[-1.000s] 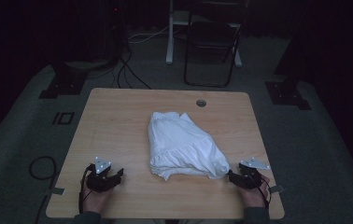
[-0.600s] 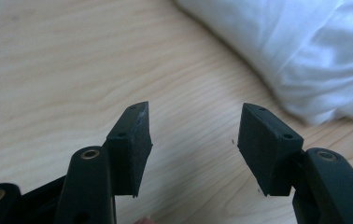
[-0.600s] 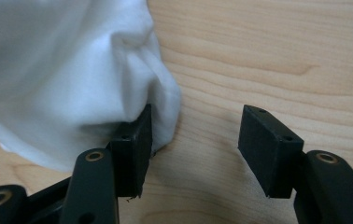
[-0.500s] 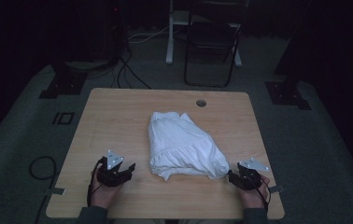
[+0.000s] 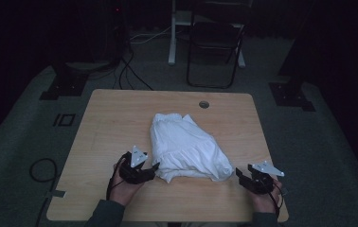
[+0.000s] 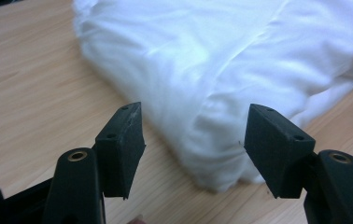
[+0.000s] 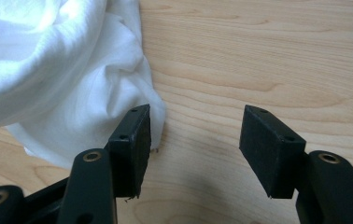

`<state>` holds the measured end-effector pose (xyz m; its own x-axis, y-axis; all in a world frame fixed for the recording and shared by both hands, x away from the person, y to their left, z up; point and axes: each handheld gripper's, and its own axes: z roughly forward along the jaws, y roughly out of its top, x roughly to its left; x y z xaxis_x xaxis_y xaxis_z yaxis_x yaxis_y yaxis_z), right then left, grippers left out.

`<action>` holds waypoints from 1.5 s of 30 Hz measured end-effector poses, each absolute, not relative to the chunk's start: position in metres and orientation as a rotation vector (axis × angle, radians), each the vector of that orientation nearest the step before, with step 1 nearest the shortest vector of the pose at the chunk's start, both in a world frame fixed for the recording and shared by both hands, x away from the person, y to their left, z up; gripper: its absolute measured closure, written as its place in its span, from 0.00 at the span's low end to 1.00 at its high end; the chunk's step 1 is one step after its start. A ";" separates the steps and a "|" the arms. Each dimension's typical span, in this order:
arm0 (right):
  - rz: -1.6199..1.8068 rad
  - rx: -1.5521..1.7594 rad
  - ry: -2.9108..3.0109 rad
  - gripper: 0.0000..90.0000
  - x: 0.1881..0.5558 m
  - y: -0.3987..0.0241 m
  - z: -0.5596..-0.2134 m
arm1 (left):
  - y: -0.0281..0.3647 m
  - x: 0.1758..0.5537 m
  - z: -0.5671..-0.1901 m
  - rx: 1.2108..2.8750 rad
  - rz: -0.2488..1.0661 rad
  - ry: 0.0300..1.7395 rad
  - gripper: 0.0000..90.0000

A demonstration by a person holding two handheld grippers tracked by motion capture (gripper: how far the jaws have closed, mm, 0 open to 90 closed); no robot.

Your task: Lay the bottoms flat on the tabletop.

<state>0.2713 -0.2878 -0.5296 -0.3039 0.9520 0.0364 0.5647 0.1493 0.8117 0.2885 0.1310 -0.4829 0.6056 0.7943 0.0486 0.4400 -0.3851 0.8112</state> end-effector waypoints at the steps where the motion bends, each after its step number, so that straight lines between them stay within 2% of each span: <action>1: 1.026 1.442 1.936 0.48 0.271 -0.288 -0.530 | 0.131 0.289 -0.483 2.030 0.561 0.974 0.41; 13: 1.101 1.364 2.026 0.41 0.271 -0.276 -0.523 | 0.089 0.304 -0.481 2.080 0.525 0.892 0.39; 20: 1.120 1.341 2.060 0.41 0.275 -0.264 -0.527 | 0.058 0.310 -0.483 2.111 0.477 0.819 0.32; 27: 1.146 1.337 2.081 0.40 0.275 -0.260 -0.529 | 0.037 0.322 -0.496 2.150 0.500 0.858 0.31; 28: 1.145 1.336 2.085 0.40 0.276 -0.260 -0.530 | 0.037 0.322 -0.496 2.150 0.500 0.858 0.36; 29: 1.145 1.336 2.085 0.40 0.276 -0.260 -0.530 | 0.036 0.323 -0.497 2.170 0.525 0.868 0.36; 30: 1.144 1.334 2.089 0.40 0.276 -0.259 -0.530 | 0.039 0.326 -0.498 2.183 0.518 0.879 0.59; 32: 1.143 1.337 2.091 0.40 0.276 -0.259 -0.531 | 0.045 0.328 -0.496 2.177 0.494 0.887 0.81; 34: 1.142 1.338 2.092 0.40 0.276 -0.259 -0.531 | 0.047 0.328 -0.495 2.177 0.500 0.886 0.92; 44: 1.127 1.347 2.116 0.40 0.278 -0.259 -0.535 | 0.084 0.321 -0.474 2.082 0.541 0.925 0.95; 45: 1.120 1.346 2.118 0.41 0.279 -0.258 -0.535 | 0.099 0.319 -0.471 2.064 0.563 0.953 0.95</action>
<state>0.2788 -0.2584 -0.5351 -0.4622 0.8823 0.0890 0.5702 0.2188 0.7918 0.3193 0.0993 -0.4709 0.6207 0.7811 0.0677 0.4365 -0.4160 0.7977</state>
